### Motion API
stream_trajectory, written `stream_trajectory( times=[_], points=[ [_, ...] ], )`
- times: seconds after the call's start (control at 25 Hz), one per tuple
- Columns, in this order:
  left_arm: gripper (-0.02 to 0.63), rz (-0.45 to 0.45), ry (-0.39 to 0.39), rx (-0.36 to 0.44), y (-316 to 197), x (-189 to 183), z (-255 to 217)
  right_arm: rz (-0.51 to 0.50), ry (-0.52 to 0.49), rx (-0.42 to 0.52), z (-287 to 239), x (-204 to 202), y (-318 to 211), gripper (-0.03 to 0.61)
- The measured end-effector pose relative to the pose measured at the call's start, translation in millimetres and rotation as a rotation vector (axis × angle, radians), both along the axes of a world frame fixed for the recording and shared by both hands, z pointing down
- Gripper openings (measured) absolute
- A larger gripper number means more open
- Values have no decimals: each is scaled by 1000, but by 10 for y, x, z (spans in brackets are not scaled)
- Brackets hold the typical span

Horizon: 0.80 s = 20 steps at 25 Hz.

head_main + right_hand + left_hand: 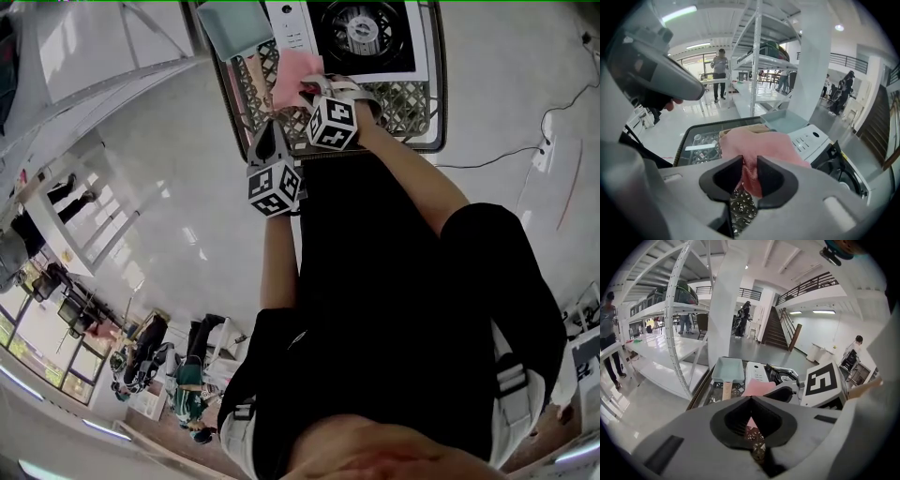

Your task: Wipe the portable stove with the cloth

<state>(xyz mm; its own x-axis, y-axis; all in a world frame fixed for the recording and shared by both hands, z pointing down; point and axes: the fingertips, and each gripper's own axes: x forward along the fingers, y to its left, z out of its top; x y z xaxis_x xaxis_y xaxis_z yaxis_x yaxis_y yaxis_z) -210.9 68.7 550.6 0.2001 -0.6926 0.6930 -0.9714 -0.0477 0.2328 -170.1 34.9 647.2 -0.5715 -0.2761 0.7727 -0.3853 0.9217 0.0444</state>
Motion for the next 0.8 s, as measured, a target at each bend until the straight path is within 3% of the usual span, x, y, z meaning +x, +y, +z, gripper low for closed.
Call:
stream_trajectory(
  times=[0.24, 0.48, 0.8],
  points=[
    [-1, 28, -19, -19, -64, 58, 92, 55, -3, 20, -14, 128, -15, 91],
    [0, 48, -26, -25, -99, 122, 116, -7, 29, 130, 14, 222, 55, 89],
    [0, 88, -22, -30, -125, 247, 156, 5, 41, 130, 32, 352, 88, 69]
  ],
)
